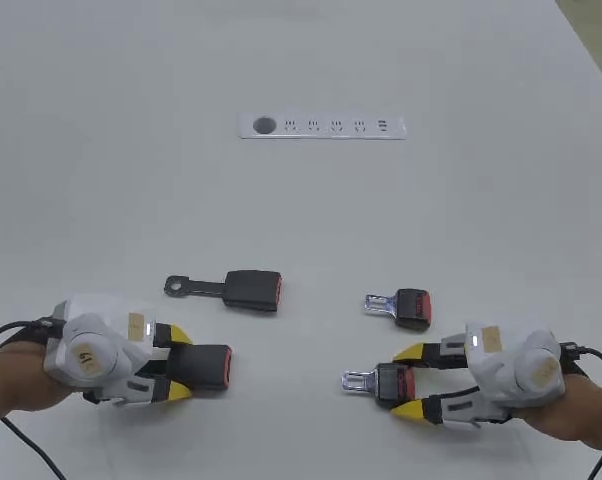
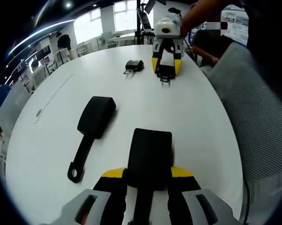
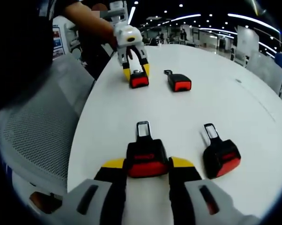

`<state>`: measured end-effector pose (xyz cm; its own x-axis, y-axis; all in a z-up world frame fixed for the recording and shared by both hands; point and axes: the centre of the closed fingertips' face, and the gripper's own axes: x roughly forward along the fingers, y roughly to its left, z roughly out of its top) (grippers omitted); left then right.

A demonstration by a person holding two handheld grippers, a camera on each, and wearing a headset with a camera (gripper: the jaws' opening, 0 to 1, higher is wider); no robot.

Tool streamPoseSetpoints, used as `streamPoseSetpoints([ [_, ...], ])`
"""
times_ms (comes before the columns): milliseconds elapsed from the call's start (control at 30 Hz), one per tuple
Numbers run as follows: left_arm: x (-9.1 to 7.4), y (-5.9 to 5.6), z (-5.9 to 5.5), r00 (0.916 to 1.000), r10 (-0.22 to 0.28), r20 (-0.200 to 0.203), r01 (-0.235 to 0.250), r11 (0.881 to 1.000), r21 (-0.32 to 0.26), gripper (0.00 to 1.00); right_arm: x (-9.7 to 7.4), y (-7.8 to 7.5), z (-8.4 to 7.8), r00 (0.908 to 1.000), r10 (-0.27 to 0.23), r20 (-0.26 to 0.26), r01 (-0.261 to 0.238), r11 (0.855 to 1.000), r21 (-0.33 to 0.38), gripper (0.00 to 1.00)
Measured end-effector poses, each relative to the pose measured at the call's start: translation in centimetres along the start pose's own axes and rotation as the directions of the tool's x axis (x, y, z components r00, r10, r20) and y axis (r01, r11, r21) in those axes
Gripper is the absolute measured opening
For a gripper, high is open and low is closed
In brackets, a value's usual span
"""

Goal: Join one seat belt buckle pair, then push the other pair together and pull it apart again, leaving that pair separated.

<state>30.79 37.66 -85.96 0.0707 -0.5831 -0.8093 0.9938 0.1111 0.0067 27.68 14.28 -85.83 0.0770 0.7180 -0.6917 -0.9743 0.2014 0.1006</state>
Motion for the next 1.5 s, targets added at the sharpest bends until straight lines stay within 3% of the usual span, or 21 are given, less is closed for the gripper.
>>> streamPoseSetpoints([
  [433,-0.1,0.0,0.0,1.0000,-0.002,-0.009,0.002,1.000,-0.007,0.35,0.3,-0.1,0.4,0.9999,-0.009,0.008,0.009,1.000,0.014,0.35],
  [1500,-0.1,0.1,-0.1,0.9993,-0.016,-0.035,0.016,1.000,-0.006,0.35,3.7,-0.6,4.0,0.9987,0.015,0.049,-0.015,1.000,0.000,0.36],
])
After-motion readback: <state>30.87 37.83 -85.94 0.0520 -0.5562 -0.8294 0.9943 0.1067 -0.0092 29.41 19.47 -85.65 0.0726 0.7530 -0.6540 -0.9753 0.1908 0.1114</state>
